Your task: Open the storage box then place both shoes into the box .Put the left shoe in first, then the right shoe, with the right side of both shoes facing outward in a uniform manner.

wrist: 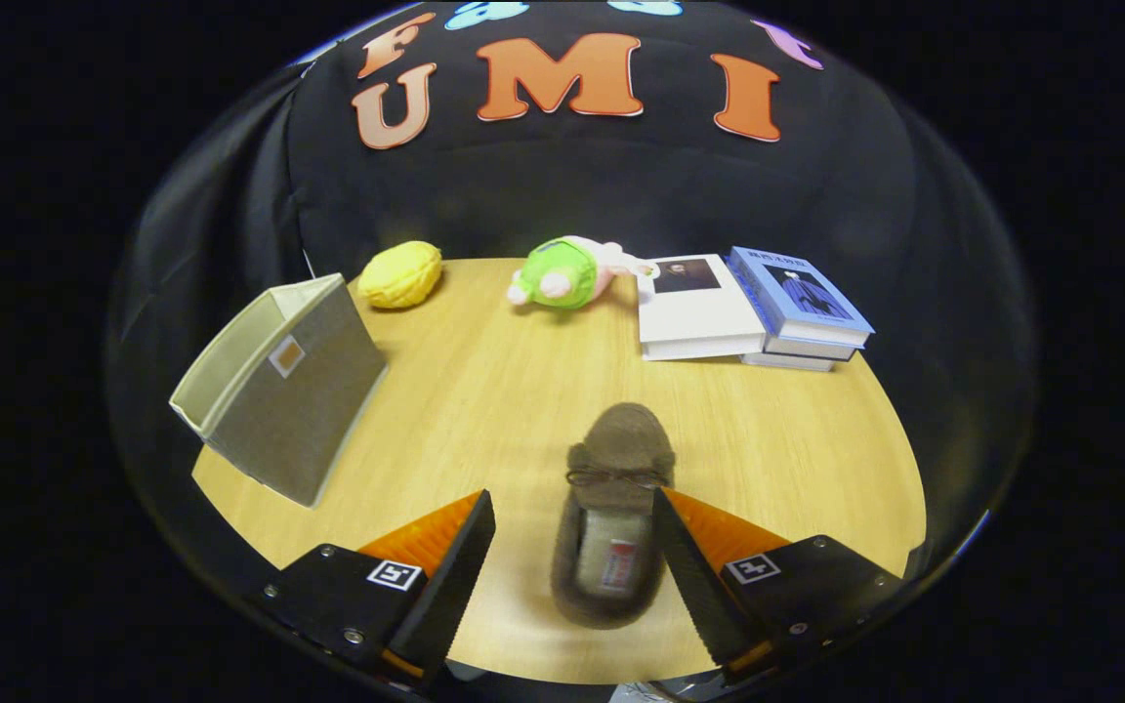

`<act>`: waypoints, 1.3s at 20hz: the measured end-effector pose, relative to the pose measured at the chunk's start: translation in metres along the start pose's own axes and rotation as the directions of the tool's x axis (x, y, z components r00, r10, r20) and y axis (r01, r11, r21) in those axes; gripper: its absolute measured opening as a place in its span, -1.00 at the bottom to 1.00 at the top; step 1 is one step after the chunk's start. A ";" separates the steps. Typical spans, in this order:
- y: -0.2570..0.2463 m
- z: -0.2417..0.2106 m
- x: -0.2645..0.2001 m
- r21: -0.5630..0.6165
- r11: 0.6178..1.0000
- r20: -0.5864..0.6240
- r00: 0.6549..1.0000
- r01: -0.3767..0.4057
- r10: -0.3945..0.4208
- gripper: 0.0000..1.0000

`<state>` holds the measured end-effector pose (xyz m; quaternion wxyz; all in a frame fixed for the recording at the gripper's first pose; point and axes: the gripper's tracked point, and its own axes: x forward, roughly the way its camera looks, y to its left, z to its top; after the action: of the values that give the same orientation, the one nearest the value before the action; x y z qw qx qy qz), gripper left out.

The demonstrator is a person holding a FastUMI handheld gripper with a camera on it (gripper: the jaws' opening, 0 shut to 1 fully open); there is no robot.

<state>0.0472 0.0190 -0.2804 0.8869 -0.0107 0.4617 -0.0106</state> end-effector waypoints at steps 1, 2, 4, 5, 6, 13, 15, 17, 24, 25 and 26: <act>-0.009 -0.009 0.006 0.002 1.000 -0.021 1.000 0.012 -0.012 0.94; -0.017 -0.019 0.011 0.004 1.000 -0.048 0.999 0.025 -0.025 0.94; -0.030 -0.033 0.023 0.021 0.999 -0.075 0.996 0.040 -0.039 0.87; -0.037 -0.036 0.031 0.025 0.998 -0.080 0.995 0.056 -0.054 0.85; -0.046 -0.036 0.037 0.027 0.997 -0.078 0.994 0.074 -0.072 0.83; -0.058 -0.038 0.078 0.093 0.991 -0.059 0.994 0.098 -0.093 0.37; -0.059 -0.036 0.088 0.107 0.989 -0.054 0.994 0.104 -0.099 0.18; -0.052 -0.041 0.094 0.143 0.986 -0.082 0.994 0.082 -0.071 -0.06; -0.052 -0.037 0.092 0.275 0.958 -0.124 0.991 0.080 -0.047 -0.87; -0.047 -0.033 0.088 0.307 0.950 -0.118 0.993 0.064 -0.029 -0.90; -0.042 -0.026 0.084 0.323 0.945 -0.108 0.994 0.053 -0.019 -0.90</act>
<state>0.0730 -0.0259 -0.3628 0.8512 0.1278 0.4985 -0.1032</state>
